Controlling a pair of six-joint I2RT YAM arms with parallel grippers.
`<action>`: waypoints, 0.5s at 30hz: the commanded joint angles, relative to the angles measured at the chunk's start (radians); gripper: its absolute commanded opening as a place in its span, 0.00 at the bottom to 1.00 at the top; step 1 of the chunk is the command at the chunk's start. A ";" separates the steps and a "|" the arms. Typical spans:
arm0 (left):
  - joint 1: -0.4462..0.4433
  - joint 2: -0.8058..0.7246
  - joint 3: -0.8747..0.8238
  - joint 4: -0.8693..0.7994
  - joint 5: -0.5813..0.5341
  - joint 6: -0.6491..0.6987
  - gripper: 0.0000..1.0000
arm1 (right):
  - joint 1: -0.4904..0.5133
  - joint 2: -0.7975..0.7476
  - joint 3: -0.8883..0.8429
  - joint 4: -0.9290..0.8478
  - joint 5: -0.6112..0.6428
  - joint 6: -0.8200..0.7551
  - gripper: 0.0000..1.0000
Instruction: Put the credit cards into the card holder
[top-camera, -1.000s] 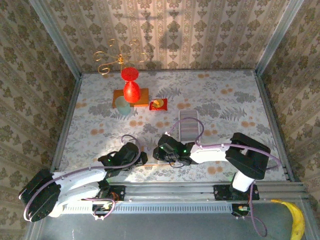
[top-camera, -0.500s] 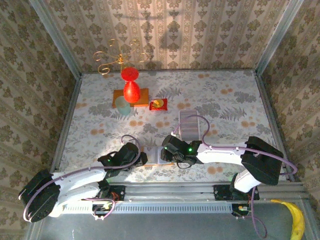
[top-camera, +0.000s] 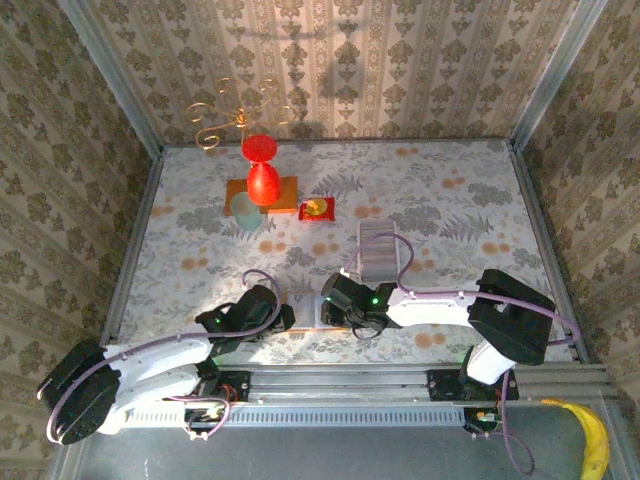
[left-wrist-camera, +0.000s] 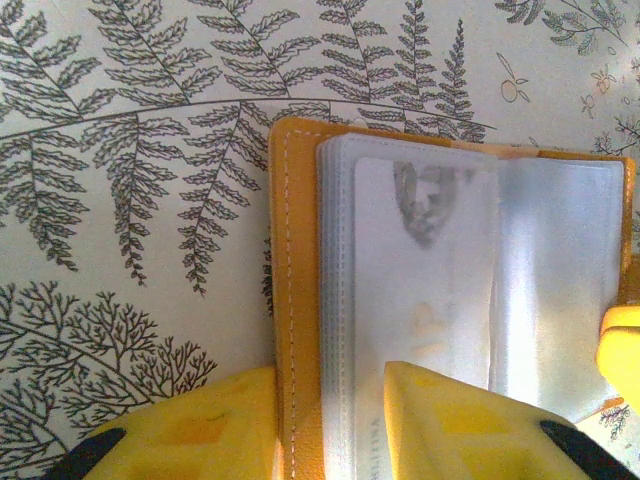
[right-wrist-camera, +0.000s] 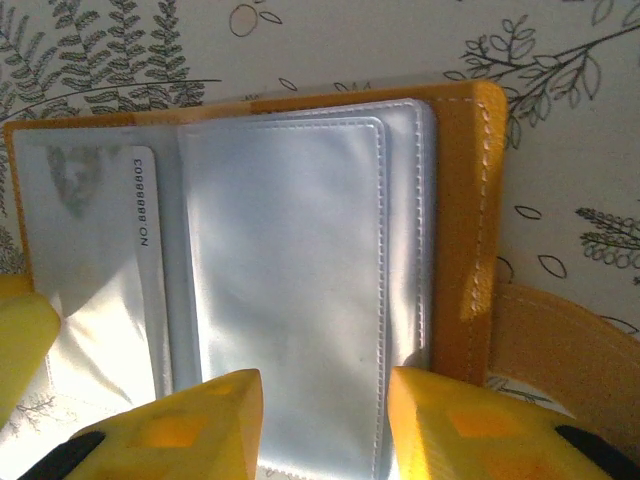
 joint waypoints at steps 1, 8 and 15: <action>-0.011 -0.001 -0.016 -0.045 0.014 -0.008 0.33 | 0.008 0.035 0.012 0.008 -0.018 -0.002 0.39; -0.010 0.001 -0.016 -0.044 0.015 -0.010 0.33 | 0.011 0.016 0.011 0.026 -0.011 0.003 0.40; -0.010 0.003 -0.017 -0.042 0.015 -0.014 0.33 | 0.011 0.004 0.006 0.049 -0.010 0.010 0.44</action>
